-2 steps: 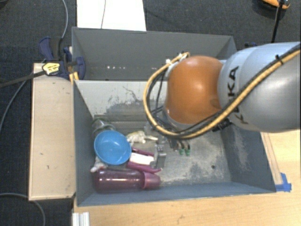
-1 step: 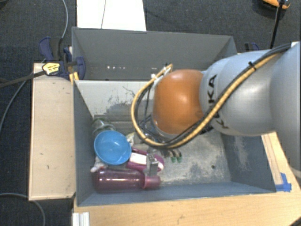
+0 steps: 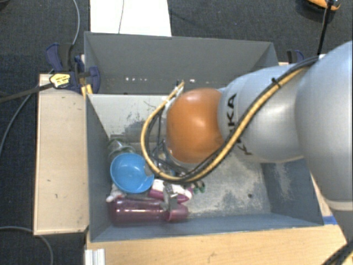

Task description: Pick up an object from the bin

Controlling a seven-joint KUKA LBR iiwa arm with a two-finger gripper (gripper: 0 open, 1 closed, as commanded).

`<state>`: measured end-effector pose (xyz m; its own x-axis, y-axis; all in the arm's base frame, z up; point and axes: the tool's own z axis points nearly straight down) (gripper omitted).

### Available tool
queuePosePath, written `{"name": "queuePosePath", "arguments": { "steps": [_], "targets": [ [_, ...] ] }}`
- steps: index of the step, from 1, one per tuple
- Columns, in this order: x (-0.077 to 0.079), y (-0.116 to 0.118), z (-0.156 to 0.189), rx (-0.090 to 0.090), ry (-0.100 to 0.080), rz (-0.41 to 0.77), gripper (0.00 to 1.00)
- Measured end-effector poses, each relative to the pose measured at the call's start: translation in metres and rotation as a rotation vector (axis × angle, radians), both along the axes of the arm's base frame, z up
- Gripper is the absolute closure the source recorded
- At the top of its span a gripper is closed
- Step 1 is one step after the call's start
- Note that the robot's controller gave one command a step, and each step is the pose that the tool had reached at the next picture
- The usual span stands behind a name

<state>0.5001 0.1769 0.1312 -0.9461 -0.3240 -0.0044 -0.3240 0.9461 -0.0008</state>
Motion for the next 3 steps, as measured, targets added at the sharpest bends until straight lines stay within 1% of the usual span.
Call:
{"name": "queuePosePath", "arguments": {
  "steps": [1, 2, 3],
  "targets": [
    [0.005, 0.019, -0.009, 0.003, -0.006, 0.045, 0.00],
    [0.007, 0.031, -0.018, 0.002, -0.007, 0.202, 0.00],
    [0.011, 0.045, -0.038, -0.001, -0.012, 0.481, 0.00]
  ]
}}
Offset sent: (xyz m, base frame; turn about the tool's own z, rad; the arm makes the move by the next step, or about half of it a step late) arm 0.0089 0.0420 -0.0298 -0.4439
